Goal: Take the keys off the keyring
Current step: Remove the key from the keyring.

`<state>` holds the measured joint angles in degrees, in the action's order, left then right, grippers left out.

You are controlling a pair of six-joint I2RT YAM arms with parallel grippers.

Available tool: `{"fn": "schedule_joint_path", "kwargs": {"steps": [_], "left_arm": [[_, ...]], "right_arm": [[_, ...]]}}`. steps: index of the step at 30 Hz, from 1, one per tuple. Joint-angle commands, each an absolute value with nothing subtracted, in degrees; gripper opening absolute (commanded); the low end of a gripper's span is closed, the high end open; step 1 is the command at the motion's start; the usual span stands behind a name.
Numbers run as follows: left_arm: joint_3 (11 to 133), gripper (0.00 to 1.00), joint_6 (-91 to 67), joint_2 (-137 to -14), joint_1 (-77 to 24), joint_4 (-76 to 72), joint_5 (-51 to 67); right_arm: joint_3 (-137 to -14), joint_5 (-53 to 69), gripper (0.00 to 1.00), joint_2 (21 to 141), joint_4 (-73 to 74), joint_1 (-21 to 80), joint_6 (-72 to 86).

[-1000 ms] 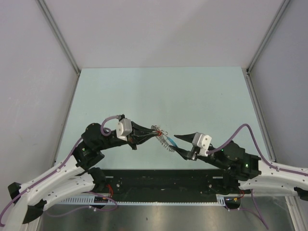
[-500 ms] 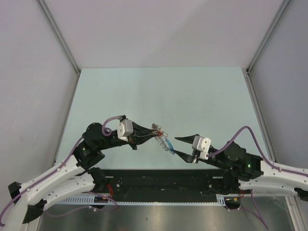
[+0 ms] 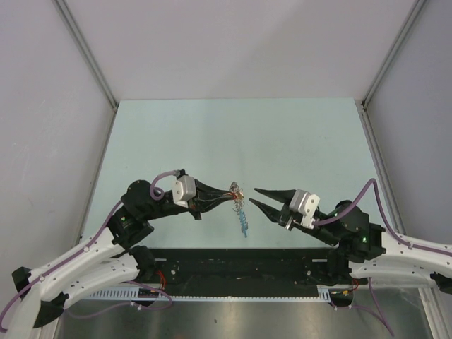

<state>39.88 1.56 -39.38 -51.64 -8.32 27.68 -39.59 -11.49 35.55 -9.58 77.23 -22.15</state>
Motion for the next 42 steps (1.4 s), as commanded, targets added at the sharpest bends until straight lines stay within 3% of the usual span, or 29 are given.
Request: {"fn": "schedule_joint_path", "kwargs": {"steps": [1, 16, 32, 42], "left_arm": [[42.45, 0.01, 3.16, -39.11, -51.86, -10.99, 28.83], [42.36, 0.0, 3.08, -39.55, -51.86, -11.07, 28.92], [42.28, 0.01, 2.9, -39.46, -51.86, -10.81, 28.13], [42.45, 0.0, 2.9, -39.55, -51.86, -10.46, 27.95]], "right_arm": [[-42.8, -13.36, 0.33, 37.44, -13.1, 76.38, -24.34], [-43.68, -3.26, 0.29, 42.27, -9.14, 74.36, -22.68], [-43.68, -2.9, 0.29, 41.75, -8.7, 74.71, -21.97], [-43.68, -3.25, 0.24, 43.33, -10.63, 74.88, -22.32]]}}
